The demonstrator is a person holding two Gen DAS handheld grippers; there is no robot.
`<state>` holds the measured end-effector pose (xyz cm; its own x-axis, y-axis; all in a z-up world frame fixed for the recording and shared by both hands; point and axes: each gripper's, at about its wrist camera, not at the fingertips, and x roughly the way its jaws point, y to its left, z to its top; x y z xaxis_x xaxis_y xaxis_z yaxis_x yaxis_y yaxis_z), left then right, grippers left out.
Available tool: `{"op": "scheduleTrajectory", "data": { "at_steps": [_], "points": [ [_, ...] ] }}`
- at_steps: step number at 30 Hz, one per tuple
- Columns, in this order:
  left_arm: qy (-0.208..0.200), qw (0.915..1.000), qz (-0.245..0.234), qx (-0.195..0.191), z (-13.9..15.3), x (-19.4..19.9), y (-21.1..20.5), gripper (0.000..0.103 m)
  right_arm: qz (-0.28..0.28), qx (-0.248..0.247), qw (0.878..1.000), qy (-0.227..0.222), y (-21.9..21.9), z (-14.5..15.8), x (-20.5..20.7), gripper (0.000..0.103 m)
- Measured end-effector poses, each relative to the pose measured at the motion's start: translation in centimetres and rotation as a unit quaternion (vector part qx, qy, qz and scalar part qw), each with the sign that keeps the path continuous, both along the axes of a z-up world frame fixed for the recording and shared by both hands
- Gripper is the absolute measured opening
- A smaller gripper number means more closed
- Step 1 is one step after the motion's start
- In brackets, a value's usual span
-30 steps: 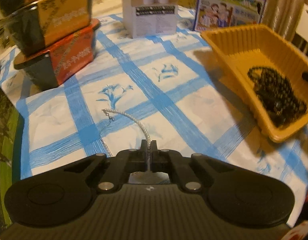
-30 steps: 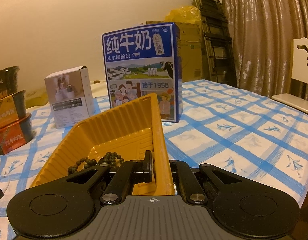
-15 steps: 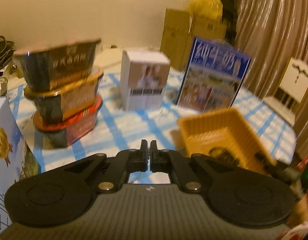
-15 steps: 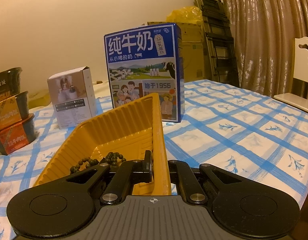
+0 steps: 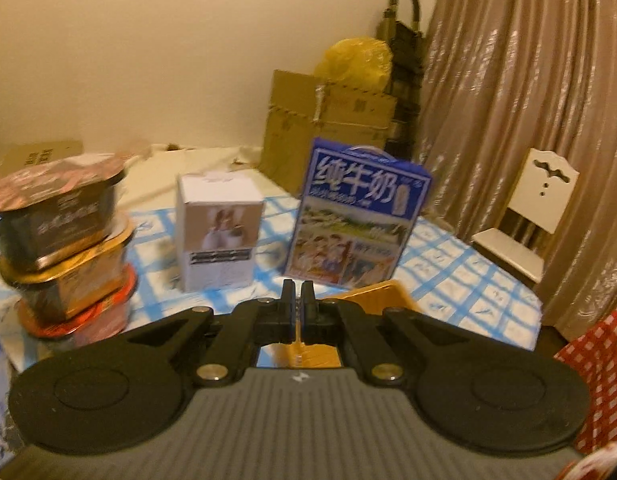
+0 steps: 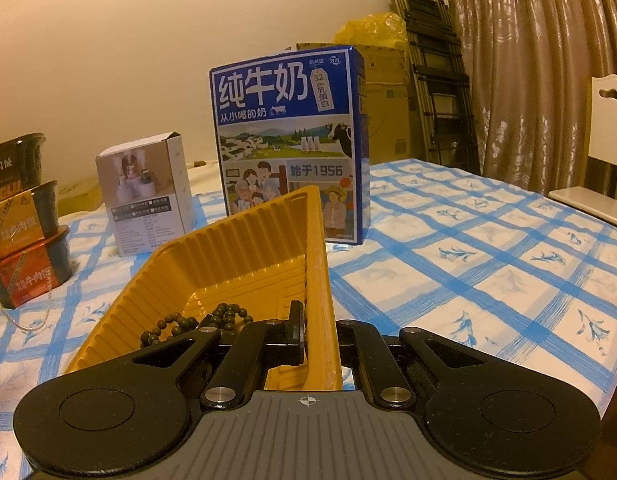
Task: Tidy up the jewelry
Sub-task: 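Lift the chain and lower it into the orange tray, open left tool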
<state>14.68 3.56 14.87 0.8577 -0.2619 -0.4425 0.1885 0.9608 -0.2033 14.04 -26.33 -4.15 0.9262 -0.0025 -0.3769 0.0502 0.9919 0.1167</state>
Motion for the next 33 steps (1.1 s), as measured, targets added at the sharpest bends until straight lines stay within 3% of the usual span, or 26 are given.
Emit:
{"op": "scheduleTrajectory", "data": {
  "at_steps": [12, 19, 24, 28, 33],
  "points": [
    [-0.032, 0.9976, -0.059, -0.016, 1.5, 2.6, -4.5, 0.001, 0.000, 0.000, 1.000, 0.000, 0.0, 0.0, 0.0, 0.005],
    [-0.033, 0.9949, -0.089, -0.034, -0.1, 6.5, -8.7, 0.001, 0.001, -0.001, 1.000, 0.000, 0.1, 0.0, 0.0, 0.005],
    [0.036, 0.9920, -0.116, -0.033, -5.0, 8.9, -11.7, 0.001, 0.003, 0.000, 1.000, 0.001, 0.0, -0.1, 0.0, 0.005],
    [0.081, 0.9891, -0.123, -0.013, -9.2, 8.7, -13.4, 0.001, 0.004, 0.002, 1.000, 0.002, -0.1, -0.1, 0.0, 0.006],
    [0.129, 0.9839, -0.120, -0.028, -13.1, 8.0, -13.2, 0.005, 0.004, 0.002, 1.000, 0.003, -0.2, -0.1, 0.0, 0.006]
  ]
}}
